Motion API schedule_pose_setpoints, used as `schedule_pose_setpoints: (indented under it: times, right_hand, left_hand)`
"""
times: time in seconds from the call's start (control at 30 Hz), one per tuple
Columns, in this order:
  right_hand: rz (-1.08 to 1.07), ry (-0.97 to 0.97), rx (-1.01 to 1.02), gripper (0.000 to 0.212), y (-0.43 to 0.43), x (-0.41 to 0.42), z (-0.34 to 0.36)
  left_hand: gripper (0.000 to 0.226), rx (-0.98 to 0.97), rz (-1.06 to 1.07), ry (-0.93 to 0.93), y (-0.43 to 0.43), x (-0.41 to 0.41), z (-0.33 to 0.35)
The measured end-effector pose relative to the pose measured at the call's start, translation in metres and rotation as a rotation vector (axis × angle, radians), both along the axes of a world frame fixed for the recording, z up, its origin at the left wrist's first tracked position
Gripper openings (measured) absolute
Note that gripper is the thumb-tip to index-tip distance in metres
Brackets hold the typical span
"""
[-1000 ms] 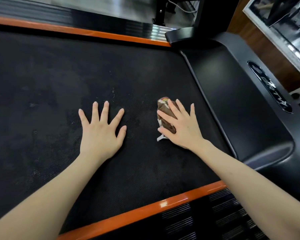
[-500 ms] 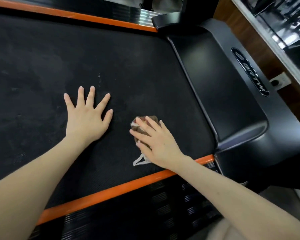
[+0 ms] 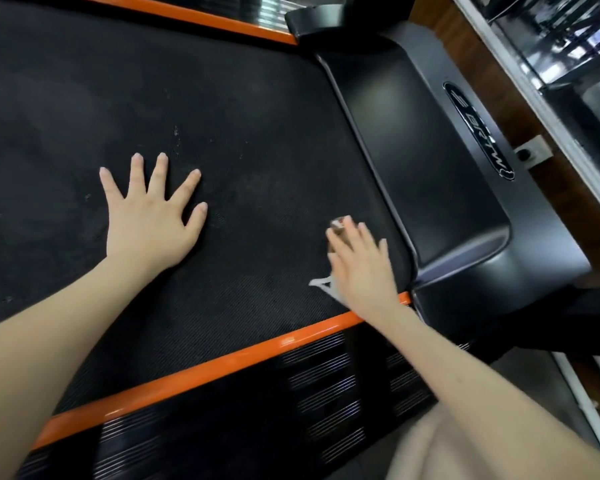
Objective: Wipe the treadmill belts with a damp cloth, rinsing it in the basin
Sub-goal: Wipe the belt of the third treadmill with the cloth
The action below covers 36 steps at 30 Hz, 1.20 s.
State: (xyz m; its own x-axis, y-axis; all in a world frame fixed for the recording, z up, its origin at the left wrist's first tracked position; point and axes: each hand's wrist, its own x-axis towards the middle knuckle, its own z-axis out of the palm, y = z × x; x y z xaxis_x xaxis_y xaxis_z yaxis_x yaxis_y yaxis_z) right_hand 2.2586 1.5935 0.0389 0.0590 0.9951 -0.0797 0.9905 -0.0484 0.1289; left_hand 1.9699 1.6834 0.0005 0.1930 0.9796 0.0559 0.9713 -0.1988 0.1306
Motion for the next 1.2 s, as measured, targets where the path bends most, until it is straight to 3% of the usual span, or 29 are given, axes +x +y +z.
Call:
schedule_pose_setpoints:
  times: [0.1, 0.2, 0.47, 0.6, 0.7, 0.83, 0.93, 1.0, 1.07, 1.13, 1.2]
  right_hand:
    - [-0.170, -0.055, 0.002, 0.051, 0.016, 0.043, 0.000]
    - [-0.132, -0.047, 0.091, 0.046, 0.025, 0.045, -0.007]
    - [-0.106, -0.092, 0.043, 0.043, 0.122, 0.051, -0.004]
    - [0.141, -0.152, 0.065, 0.054, 0.067, 0.058, 0.002]
    - [0.219, -0.142, 0.029, 0.045, 0.002, 0.067, 0.008]
    - [0.187, -0.174, 0.111, 0.024, 0.050, 0.057, 0.008]
    - [-0.034, -0.098, 0.093, 0.054, 0.108, 0.042, 0.000]
    - [-0.100, -0.043, 0.194, 0.045, 0.122, 0.031, 0.001]
    - [-0.003, 0.060, 0.299, 0.043, 0.117, 0.024, 0.009]
    - [0.088, 0.062, 0.290, 0.064, 0.101, 0.018, 0.014]
    - [0.040, 0.075, 0.165, 0.085, 0.093, 0.013, 0.007]
  left_hand:
    - [0.061, 0.004, 0.009, -0.003, 0.000, 0.002, -0.001]
    - [0.061, 0.000, 0.011, 0.000, 0.000, 0.003, 0.000]
    - [0.062, -0.002, 0.033, 0.013, 0.000, 0.004, -0.001]
    - [0.062, 0.008, 0.028, 0.005, -0.001, 0.003, -0.001]
    - [0.062, 0.000, 0.025, 0.008, -0.001, 0.004, 0.000]
    - [0.062, 0.004, 0.027, 0.002, -0.001, 0.005, 0.000]
    - [0.061, 0.007, 0.033, -0.010, 0.000, 0.004, -0.001]
    - [0.060, 0.016, 0.037, -0.006, 0.002, 0.003, -0.003]
    - [0.062, 0.024, 0.033, -0.015, 0.001, 0.003, -0.004]
    - [0.066, 0.018, 0.036, -0.032, 0.001, 0.003, -0.002]
    - [0.068, 0.005, 0.036, -0.024, 0.000, 0.004, 0.000]
